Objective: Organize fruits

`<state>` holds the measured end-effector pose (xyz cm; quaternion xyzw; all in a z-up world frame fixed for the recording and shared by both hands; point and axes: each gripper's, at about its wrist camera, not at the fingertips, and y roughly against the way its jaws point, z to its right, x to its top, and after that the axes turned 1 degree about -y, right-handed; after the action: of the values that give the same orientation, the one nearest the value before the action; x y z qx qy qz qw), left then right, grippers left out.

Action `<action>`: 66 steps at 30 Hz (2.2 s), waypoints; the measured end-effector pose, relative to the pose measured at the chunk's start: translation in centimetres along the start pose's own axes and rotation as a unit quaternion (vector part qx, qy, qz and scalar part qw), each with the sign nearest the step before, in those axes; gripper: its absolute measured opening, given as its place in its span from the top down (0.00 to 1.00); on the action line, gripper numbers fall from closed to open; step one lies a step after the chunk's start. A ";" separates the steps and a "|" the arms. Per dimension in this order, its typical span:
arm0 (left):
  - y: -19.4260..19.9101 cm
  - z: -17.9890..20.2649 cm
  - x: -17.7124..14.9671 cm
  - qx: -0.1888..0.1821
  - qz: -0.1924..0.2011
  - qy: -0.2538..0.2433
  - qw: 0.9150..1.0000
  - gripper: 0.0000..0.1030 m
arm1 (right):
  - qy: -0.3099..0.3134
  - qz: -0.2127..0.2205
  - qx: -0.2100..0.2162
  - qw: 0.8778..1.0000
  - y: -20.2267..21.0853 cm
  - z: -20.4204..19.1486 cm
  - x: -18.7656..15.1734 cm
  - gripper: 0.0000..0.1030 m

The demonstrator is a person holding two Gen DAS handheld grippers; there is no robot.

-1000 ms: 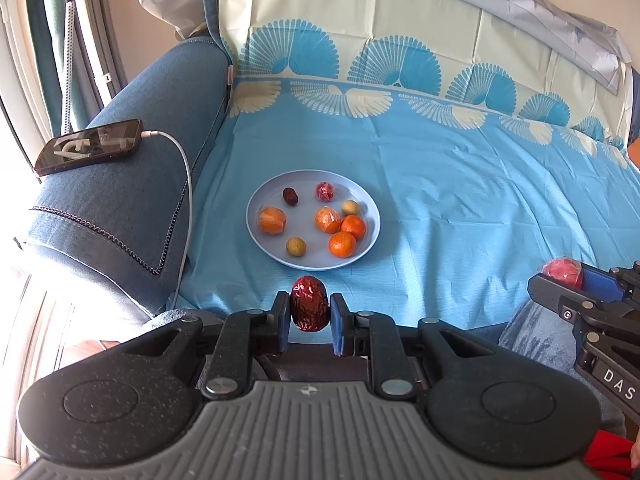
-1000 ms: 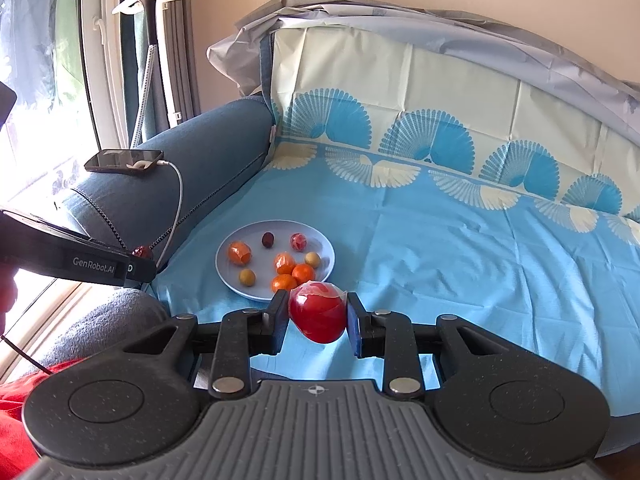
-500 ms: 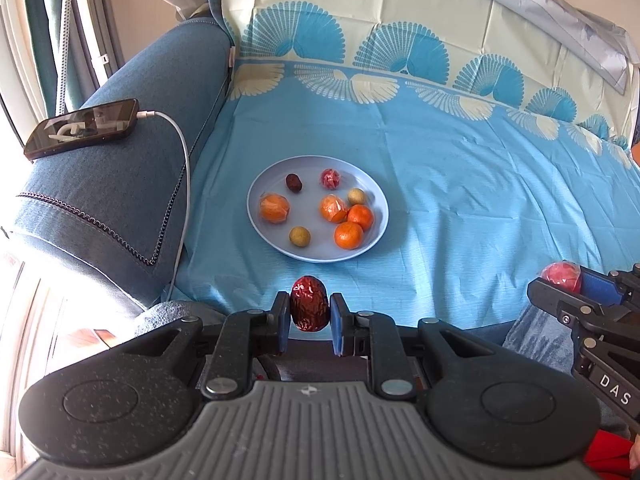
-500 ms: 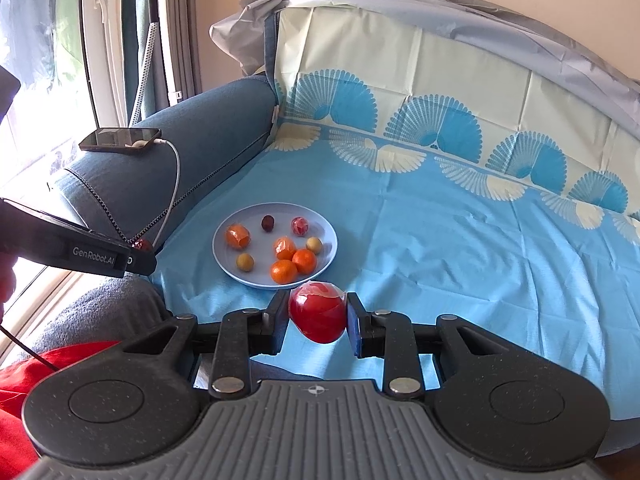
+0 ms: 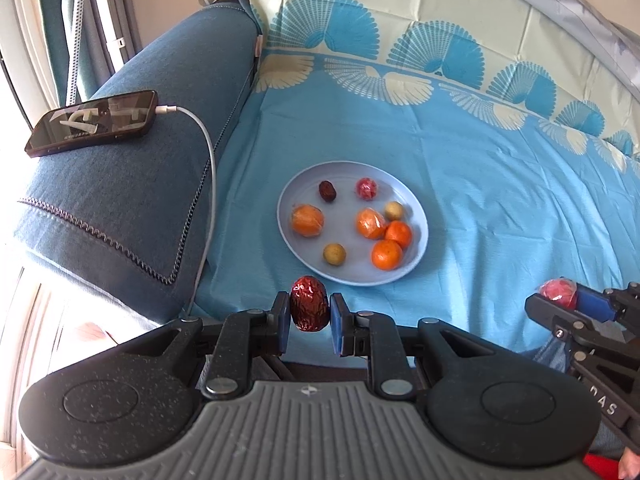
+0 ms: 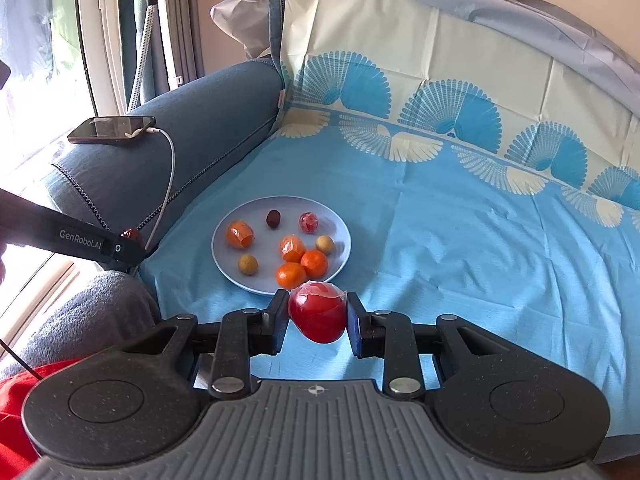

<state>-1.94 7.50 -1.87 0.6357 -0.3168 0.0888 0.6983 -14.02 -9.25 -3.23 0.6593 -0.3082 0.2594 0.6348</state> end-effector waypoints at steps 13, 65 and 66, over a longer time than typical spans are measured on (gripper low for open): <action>-9.0 0.3 6.7 -0.008 -0.027 -0.013 1.000 0.78 | 0.012 -0.022 0.010 1.000 -11.4 0.2 4.0 0.69; 1.4 2.0 -0.1 0.051 0.007 -0.008 0.999 0.00 | 0.034 0.018 -0.039 0.999 -0.2 -1.4 1.0 0.01; 1.7 2.1 -0.2 0.051 0.009 -0.011 0.999 0.00 | 0.033 0.020 -0.040 0.998 0.0 -1.3 0.9 0.01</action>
<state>-3.65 5.83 -0.61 0.6686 -0.3253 0.1047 0.6605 -13.33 -8.00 -2.46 0.6180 -0.3103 0.2817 0.6651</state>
